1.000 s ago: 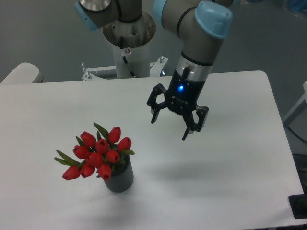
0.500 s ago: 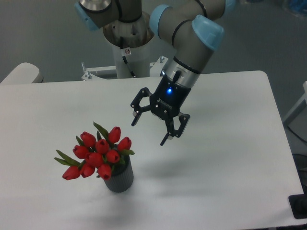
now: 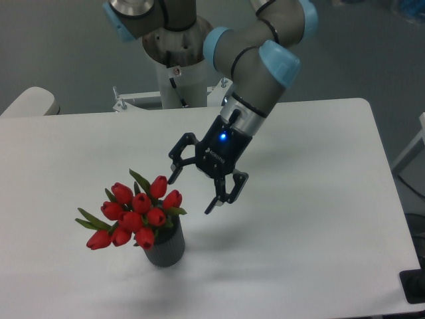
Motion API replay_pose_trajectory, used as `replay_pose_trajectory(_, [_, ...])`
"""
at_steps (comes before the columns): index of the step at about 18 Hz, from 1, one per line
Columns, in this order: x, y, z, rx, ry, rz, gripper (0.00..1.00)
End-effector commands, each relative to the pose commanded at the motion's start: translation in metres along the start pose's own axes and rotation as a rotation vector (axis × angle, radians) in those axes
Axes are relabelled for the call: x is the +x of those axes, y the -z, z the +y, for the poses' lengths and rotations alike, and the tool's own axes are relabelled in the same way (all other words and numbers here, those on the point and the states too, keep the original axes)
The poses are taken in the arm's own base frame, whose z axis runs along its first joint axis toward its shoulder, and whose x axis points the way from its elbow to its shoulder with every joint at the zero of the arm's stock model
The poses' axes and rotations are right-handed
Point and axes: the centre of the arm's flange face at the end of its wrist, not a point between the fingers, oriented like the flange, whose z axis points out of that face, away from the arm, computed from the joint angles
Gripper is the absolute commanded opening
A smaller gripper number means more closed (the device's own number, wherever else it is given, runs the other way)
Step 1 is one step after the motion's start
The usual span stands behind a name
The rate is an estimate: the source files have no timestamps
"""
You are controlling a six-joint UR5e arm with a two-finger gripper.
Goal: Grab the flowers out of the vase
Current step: 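Move the open gripper toward the red tulip stems above the vase, then close the gripper around the tulip stems just above the vase rim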
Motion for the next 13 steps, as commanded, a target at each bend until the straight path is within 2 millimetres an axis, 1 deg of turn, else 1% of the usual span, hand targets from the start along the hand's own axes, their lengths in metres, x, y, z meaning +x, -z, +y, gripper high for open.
replay_pose_trajectory(2, [0.002, -0.008, -0.004, 0.005, -0.024, 0.000, 1.00])
replay_pose_trajectory(4, [-0.001, -0.017, -0.003, 0.005, -0.031, 0.007, 1.00])
replay_pose_trajectory(6, [-0.003, -0.027, -0.008, 0.006, -0.043, 0.017, 1.00])
replay_pose_trajectory(7, [-0.004, -0.031, -0.007, 0.005, -0.040, 0.022, 1.00])
replay_pose_trajectory(11, [-0.004, -0.034, -0.007, 0.005, -0.042, 0.027, 1.00])
replay_pose_trajectory(13, [0.000, -0.039, -0.008, 0.004, -0.049, 0.035, 1.00])
